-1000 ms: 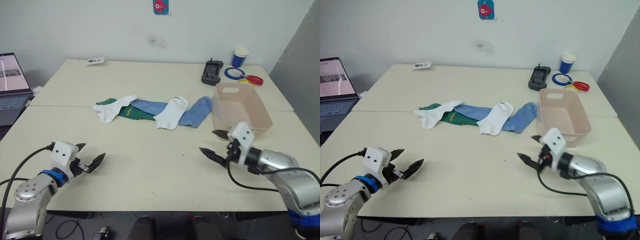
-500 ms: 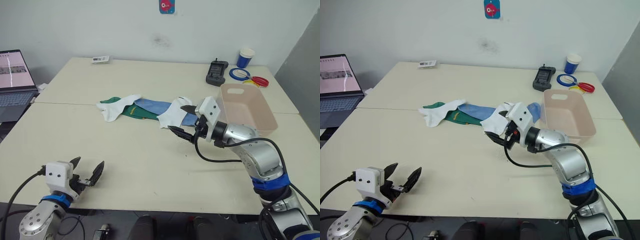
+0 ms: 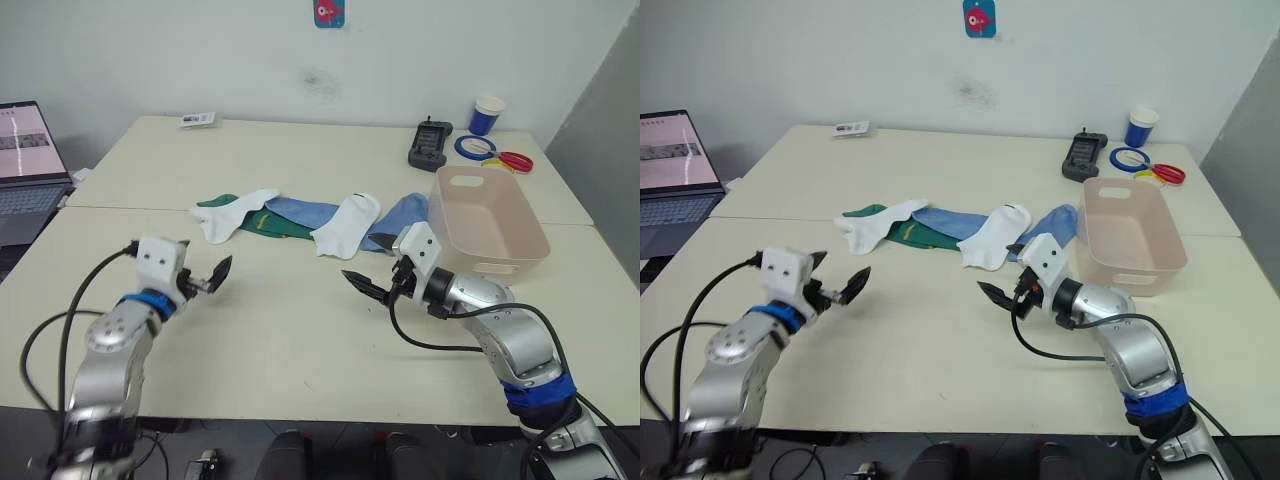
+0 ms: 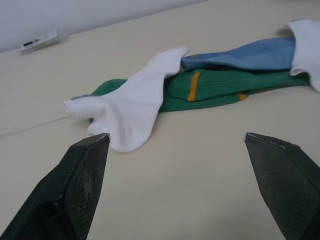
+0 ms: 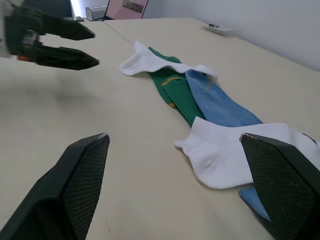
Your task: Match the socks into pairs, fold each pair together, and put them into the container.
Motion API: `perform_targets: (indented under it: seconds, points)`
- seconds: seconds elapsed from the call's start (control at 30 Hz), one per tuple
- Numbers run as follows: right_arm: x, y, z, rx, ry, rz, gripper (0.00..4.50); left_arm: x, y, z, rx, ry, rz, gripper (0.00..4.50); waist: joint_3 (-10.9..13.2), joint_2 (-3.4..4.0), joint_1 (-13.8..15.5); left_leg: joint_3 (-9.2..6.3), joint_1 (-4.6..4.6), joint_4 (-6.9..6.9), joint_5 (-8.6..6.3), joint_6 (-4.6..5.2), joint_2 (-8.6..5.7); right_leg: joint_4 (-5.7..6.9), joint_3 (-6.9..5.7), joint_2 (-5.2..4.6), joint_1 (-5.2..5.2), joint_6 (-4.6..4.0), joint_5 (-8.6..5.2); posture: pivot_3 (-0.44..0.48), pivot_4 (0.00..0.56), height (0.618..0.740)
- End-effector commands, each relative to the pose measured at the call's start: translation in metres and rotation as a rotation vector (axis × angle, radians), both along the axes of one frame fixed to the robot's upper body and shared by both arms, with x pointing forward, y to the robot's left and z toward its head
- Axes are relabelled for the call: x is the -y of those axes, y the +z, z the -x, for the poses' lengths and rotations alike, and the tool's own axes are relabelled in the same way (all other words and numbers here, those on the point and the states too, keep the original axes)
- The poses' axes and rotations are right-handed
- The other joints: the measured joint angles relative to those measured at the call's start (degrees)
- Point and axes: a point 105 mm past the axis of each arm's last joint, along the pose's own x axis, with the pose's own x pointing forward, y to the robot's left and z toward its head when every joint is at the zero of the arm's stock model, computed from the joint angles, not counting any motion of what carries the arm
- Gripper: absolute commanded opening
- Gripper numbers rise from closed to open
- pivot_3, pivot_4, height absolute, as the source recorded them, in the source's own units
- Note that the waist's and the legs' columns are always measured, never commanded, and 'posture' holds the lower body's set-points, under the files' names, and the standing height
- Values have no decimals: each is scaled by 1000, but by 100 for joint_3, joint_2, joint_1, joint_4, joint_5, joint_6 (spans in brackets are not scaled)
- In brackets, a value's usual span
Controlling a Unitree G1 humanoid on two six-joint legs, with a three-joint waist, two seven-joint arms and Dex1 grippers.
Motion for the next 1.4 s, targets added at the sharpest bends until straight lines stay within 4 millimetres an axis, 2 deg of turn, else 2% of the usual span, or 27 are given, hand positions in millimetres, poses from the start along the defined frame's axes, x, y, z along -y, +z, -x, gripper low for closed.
perform_targets:
  seconds: [0.03,0.17,0.37,0.5,0.87,1.17,1.3,1.4]
  points:
    - [3,19,5,62,-39,-21,4497,7,3,-34,6,2,-75,4485,1,-5,-1,-2,-2,1,5,-9,3,10,0,5,-6,3,-2,0,150,740]
    - [8,23,8,61,-91,-31,4497,16,-6,-65,-59,21,-163,4485,2,-6,-32,-5,-2,-1,7,-11,11,18,0,19,-10,5,-4,0,150,740]
    - [11,27,11,57,-138,-40,4497,15,-9,-81,-100,91,-205,4485,3,-9,-104,-4,-4,-4,7,-12,16,24,2,27,-18,7,-7,0,150,740]
    - [13,26,13,49,-155,-42,4500,12,-3,-85,-75,134,-177,3641,3,-9,-93,-7,-4,-3,9,-16,21,30,-1,26,-17,8,-9,0,150,740]
    - [13,26,12,45,-157,-39,4500,3,-5,-83,-91,162,-113,27,4,-10,-78,-7,-4,-2,21,-36,19,36,-3,22,-16,8,-9,0,150,740]
    - [10,23,9,34,-131,-37,4500,2,8,-81,-31,118,-74,6,4,-10,-78,-8,-4,-1,24,-42,19,41,-3,22,-16,8,-9,0,150,740]
    - [10,22,8,33,-125,-34,4500,13,9,-73,-24,7,-104,6,4,-10,-85,-8,-4,-2,24,-42,20,40,-2,22,-16,7,-9,0,150,740]
    - [14,19,8,31,-116,-18,4500,32,5,-54,-55,-152,-127,6,4,-9,-100,-5,-3,-3,25,-44,22,40,2,22,-17,7,-9,0,150,740]
